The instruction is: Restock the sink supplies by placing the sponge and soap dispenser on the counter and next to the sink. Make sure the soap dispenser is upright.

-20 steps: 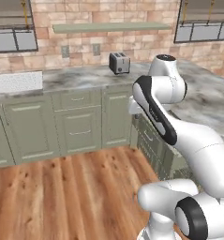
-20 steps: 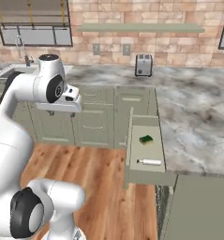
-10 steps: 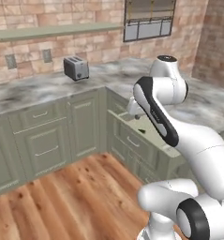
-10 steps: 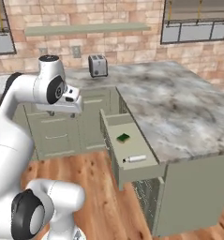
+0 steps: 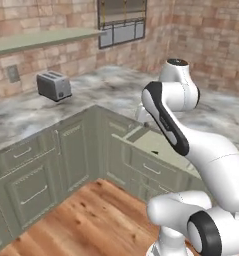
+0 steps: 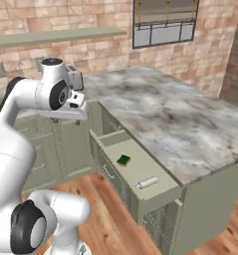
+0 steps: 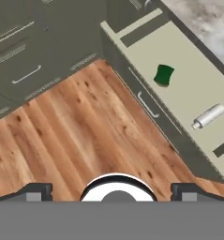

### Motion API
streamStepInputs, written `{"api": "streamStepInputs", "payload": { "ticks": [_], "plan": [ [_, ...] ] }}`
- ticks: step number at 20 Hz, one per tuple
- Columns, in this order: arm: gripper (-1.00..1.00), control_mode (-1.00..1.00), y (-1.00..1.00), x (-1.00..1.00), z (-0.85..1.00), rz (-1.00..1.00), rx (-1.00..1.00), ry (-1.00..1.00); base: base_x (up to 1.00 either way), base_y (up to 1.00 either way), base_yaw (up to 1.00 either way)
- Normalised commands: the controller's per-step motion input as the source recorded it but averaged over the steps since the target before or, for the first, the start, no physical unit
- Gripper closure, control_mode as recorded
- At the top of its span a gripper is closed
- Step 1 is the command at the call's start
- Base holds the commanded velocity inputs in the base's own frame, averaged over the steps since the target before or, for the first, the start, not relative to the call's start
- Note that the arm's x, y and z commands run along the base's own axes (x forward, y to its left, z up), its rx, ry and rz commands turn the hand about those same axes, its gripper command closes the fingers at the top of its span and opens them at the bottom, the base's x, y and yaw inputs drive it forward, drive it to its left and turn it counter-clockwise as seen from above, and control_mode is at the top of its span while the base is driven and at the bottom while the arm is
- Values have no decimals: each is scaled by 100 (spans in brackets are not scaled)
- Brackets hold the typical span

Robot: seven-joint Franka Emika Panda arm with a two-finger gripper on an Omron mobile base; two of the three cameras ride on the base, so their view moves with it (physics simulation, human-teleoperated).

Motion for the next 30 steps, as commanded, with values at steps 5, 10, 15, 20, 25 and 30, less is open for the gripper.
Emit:
{"api": "streamStepInputs", "payload": {
  "ticks": [5,10,15,20,25,30],
  "plan": [
    [-100,100,0,0,0,0,0,0,48,59,-50],
    [-100,100,0,0,0,0,0,0,27,55,-52],
    [-100,100,0,0,0,0,0,0,7,50,-52],
    [-100,100,0,0,0,0,0,0,8,45,-50],
    [-100,100,0,0,0,0,0,0,0,56,-48],
    [-100,100,0,0,0,0,0,0,0,30,-42]
  ]
}}
